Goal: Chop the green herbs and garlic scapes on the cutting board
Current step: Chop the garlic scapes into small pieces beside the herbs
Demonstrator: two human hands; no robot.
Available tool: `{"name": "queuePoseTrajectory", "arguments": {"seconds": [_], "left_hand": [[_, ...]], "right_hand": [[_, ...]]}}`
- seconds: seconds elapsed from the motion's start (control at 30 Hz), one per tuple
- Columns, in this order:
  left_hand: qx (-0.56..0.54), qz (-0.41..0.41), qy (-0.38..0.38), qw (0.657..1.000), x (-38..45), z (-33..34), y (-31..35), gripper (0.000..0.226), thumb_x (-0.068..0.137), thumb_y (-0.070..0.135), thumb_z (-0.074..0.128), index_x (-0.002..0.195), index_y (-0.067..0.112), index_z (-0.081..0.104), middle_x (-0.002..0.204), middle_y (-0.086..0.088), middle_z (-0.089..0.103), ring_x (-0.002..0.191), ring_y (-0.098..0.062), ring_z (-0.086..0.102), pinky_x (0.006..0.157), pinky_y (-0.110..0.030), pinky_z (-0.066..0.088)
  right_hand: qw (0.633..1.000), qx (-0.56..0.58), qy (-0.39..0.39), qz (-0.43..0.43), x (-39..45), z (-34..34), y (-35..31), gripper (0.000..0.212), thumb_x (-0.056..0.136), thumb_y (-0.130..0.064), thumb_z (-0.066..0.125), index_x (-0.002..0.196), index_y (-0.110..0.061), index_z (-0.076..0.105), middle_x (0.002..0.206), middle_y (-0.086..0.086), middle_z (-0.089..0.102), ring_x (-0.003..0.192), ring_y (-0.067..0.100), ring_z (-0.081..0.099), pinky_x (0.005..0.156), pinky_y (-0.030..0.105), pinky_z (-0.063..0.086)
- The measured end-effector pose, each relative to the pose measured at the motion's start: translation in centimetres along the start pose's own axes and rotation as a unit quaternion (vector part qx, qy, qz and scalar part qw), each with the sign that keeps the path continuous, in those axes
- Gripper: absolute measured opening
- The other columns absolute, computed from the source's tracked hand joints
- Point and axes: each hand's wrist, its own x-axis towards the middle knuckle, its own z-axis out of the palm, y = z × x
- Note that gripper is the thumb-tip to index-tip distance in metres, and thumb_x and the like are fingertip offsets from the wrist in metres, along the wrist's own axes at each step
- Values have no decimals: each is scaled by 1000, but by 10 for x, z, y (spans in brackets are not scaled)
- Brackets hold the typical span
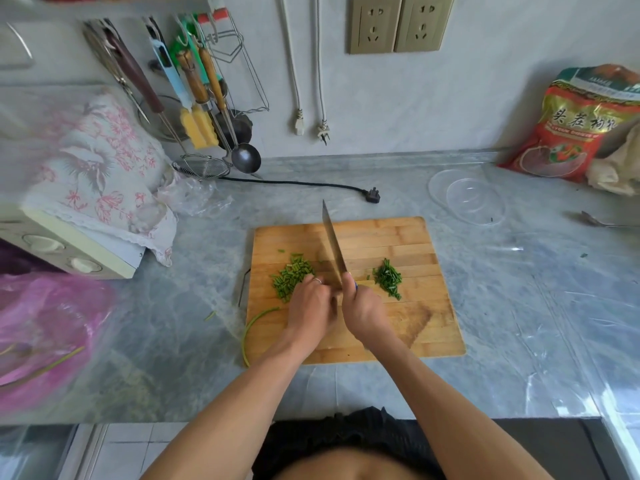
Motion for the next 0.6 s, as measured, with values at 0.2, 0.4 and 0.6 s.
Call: {"name": "queuePoseTrajectory", "arguments": {"seconds": [0.2,0.4,0.6], "left_hand": [[-21,2,1,1000,-5,-10,2,20,90,16,62,95,25,78,91,0,67,89,-22,56,71,-28,41],[-158,-140,111,971,-27,-41,-47,15,90,9,66,99,16,76,96,1,72,85,-14,65,72,-21,48],[-161,-291,152,931,-66,-66,-127,16,90,3,64,98,9,77,98,-6,76,93,-21,69,78,-21,43]], "right_hand": [[996,83,-11,1,-2,-15,1,65,102,-54,19,65,-9,49,53,8,49,42,21,49,44,29,42],[986,163,-29,-37,-16,-21,-7,57,100,-57,25,69,-13,39,51,0,35,37,13,33,39,23,33],[981,163,-84,-63,-21,0,-27,57,99,-60,27,65,-16,40,50,-3,37,39,13,34,39,23,31]]}}
